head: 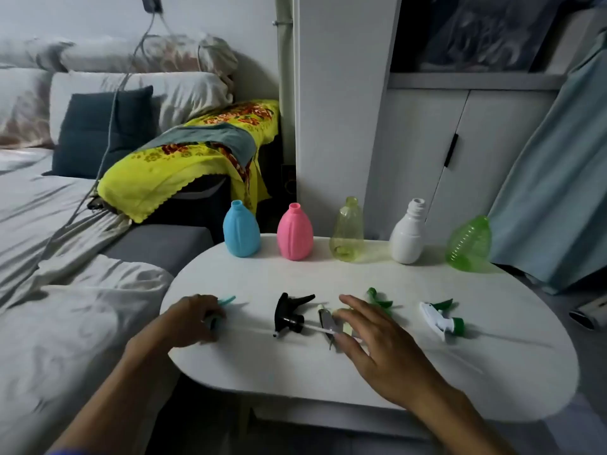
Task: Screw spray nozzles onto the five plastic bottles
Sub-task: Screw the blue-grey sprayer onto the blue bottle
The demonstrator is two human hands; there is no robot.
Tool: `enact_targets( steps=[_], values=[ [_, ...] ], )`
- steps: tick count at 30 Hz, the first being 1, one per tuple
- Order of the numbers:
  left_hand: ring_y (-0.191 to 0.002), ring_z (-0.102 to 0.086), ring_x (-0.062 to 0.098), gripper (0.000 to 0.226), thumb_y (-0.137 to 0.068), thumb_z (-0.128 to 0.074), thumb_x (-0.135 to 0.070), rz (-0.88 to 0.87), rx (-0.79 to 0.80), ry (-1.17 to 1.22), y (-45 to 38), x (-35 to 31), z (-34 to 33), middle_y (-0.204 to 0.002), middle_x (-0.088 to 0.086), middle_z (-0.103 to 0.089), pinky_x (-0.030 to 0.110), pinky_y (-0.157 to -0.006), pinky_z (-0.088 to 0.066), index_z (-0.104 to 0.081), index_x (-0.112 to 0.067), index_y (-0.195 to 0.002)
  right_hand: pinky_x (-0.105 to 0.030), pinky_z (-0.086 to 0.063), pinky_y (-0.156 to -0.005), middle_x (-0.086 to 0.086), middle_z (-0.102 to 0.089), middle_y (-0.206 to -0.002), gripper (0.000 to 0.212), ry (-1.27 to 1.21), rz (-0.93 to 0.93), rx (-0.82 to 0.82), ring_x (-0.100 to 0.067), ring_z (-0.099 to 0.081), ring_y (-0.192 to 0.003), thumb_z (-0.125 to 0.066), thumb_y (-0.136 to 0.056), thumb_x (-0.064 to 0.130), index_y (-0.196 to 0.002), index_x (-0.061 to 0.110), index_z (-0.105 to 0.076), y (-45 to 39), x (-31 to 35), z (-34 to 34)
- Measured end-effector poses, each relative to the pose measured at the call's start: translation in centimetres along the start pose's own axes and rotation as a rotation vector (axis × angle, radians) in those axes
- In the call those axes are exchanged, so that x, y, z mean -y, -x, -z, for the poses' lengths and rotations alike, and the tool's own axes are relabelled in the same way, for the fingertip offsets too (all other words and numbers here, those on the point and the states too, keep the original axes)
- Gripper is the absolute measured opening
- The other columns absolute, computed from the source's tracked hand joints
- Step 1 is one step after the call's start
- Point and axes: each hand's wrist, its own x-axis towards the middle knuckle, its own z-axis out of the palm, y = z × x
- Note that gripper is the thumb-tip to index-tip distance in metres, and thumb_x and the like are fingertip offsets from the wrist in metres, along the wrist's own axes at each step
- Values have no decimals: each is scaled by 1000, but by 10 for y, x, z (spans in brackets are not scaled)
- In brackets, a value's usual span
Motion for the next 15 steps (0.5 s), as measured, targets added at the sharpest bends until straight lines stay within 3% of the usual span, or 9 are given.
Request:
enact_targets(
  steps=[4,8,11,13,15],
  values=[
    [-90,-62,21,35,-73,-81,-25,103,-42,32,2,-2,2,-106,6,-68,32,-83,-51,-69,-15,-104,-17,-31,-102,10,-43,-152,33,15,79,-64,-9,-40,-134,-50,-99,35,-128,23,-60,-13,9,-4],
    [-64,-68,20,24,-77,-82,-33,209,-145,242,11,-11,12,-73,8,-75,34,-72,-57,-70,-12,-83,-31,-47,-99,-1,-56,-141,40,15,143,-262,-17,-54,-122,-56,-92,18,-132,16,-57,-16,22,-15],
    [-67,-71,19,36,-72,-81,-48,198,-296,553,21,-37,27,-61,5,-73,40,-75,-59,-72,-13,-68,-39,-49,-95,-6,-52,-145,55,99,341,-215,-26,-58,-117,-56,-85,10,-139,18,-47,-25,41,-31],
    [-76,-69,19,52,-62,-76,-63,150,-211,850,26,-69,33,-69,8,-74,41,-79,-56,-75,-12,-70,-45,-50,-93,-7,-39,-156,69,187,462,-106,-30,-56,-119,-57,-84,6,-147,22,-36,-39,47,-43],
    [-92,-67,21,62,-54,-70,-71,161,-144,1078,24,-95,34,-83,8,-75,43,-85,-55,-77,-14,-78,-46,-52,-90,-10,-33,-159,76,182,476,-119,-30,-55,-119,-62,-83,1,-150,21,-31,-55,46,-45]
  ],
)
